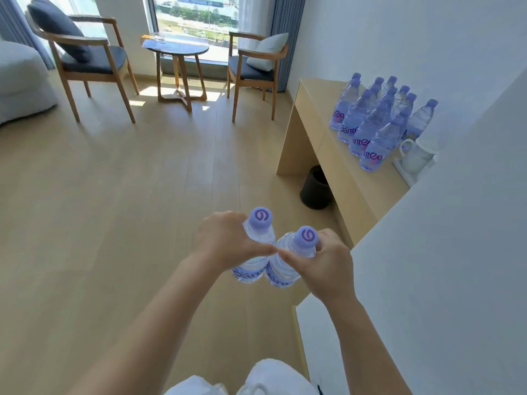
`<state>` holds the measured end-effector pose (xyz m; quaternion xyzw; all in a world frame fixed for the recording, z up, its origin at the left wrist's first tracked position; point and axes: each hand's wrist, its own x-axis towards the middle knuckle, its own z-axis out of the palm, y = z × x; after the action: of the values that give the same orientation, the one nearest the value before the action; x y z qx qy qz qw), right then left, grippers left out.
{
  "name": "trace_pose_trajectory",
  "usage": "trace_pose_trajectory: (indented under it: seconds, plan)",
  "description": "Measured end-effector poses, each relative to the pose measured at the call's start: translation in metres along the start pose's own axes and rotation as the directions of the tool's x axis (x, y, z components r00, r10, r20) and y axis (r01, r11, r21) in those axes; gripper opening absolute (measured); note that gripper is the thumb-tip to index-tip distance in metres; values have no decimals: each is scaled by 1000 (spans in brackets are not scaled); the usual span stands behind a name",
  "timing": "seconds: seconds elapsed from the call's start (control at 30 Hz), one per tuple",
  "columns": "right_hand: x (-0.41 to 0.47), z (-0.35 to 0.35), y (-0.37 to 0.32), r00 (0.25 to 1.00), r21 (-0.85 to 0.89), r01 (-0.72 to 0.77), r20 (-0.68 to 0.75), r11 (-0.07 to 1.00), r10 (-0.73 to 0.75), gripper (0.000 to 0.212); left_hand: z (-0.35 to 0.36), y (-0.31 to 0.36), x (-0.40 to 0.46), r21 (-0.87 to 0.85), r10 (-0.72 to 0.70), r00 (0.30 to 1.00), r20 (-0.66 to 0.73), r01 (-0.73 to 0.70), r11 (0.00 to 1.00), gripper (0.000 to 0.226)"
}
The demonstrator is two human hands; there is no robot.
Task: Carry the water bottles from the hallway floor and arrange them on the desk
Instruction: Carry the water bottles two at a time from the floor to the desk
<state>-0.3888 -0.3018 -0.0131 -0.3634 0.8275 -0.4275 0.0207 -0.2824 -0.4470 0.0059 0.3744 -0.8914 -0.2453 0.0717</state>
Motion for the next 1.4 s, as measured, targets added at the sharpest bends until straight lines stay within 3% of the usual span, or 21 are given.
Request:
trace_pose_trajectory:
  seconds: [0.27,0.47,0.63,0.93,1.17,1.4]
  plan:
    - [130,31,28,990,-42,-127,-73,991,124,37,9,7,156,-52,127,989,70,-124,991,72]
    - [260,60,56,976,-9,-190,-109,982,187,45,15,16,289,-42,119,988,102,-116,992,61]
    - [371,74,69,977,31,-189,-97,981,191,39,3,29,401,-27,93,992,90,-91,995,59]
    - [530,108,99,956,-29,-261,-145,965,255,39,-1,44,576,-70,117,988,105,-110,991,53]
    - [653,150,137,847,2,-477,-267,879,460,41,2,59,737,-28,268,937,226,-268,963,52]
    - [742,169,146,705,126,-560,-448,819,550,40,-5,84,863,-65,406,869,281,-405,912,57]
